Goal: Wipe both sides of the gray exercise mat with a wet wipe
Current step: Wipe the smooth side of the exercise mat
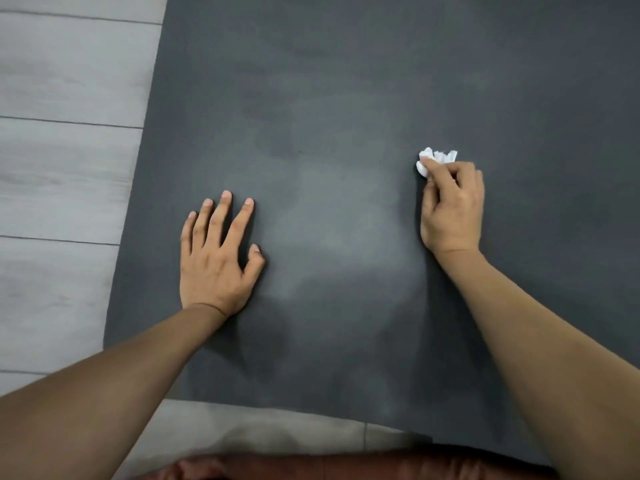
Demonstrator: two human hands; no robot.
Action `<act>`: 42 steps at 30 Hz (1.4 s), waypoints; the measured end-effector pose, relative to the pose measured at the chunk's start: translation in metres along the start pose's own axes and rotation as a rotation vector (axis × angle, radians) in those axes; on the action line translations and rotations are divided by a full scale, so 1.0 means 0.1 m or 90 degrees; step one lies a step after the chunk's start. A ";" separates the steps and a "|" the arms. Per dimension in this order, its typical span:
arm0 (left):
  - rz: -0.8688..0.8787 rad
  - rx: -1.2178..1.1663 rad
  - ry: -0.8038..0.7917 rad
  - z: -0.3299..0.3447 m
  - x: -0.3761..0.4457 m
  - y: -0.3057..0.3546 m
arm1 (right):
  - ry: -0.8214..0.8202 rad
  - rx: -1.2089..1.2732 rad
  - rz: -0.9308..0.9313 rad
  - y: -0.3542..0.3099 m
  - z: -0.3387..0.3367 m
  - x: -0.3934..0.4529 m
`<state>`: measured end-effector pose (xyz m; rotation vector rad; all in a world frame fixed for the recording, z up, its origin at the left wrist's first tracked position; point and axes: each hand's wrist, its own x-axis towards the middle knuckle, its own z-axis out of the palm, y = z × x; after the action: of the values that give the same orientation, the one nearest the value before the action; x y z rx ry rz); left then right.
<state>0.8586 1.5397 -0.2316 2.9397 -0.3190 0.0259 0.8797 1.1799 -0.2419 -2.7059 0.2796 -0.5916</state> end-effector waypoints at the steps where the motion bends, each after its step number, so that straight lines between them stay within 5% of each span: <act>1: 0.006 0.013 0.005 0.01 -0.01 -0.01 | 0.013 0.015 0.008 0.00 0.04 0.01; 7: 0.113 0.194 0.052 -0.20 -0.09 0.19 | 0.026 0.039 0.007 -0.01 0.03 0.03; 14: -0.161 0.080 -0.421 -0.72 -0.72 0.48 | 0.016 0.028 0.014 -0.01 0.04 0.03; 21: -0.206 0.051 -0.493 -0.62 -0.89 0.44 | -0.014 -0.051 0.065 -0.33 0.08 0.01; 23: -0.212 0.047 -0.487 -0.61 -0.90 0.44 | -0.093 -0.005 -0.026 -0.94 0.19 -0.15; 26: -0.217 0.026 -0.484 -0.59 -0.91 0.41 | -0.205 0.070 -0.321 -1.80 0.37 -0.60; 29: -0.210 0.013 -0.470 -0.59 -0.91 0.41 | -0.189 0.033 -0.485 -1.61 0.39 -0.37; 31: -0.217 0.001 -0.473 -0.59 -0.92 0.40 | -0.139 -0.036 -0.417 -1.13 0.33 0.02; 34: -0.215 0.000 -0.467 -0.57 -0.92 0.41 | -0.129 -0.107 -0.120 -0.59 0.16 0.45; 37: -0.216 0.008 -0.465 -0.55 -0.92 0.41 | -0.125 -0.061 -0.007 -0.90 0.21 0.33; 39: -0.216 0.006 -0.471 -0.55 -0.91 0.42 | -0.170 0.021 -0.106 -1.32 0.33 0.10; 42: -0.219 0.005 -0.479 -0.56 -0.90 0.43 | -0.271 0.082 -0.466 -1.76 0.42 -0.15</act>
<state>0.7612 1.5279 -0.1717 2.8377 0.1024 -1.1280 0.9045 1.3573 -0.2156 -2.6668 -0.8517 -0.1764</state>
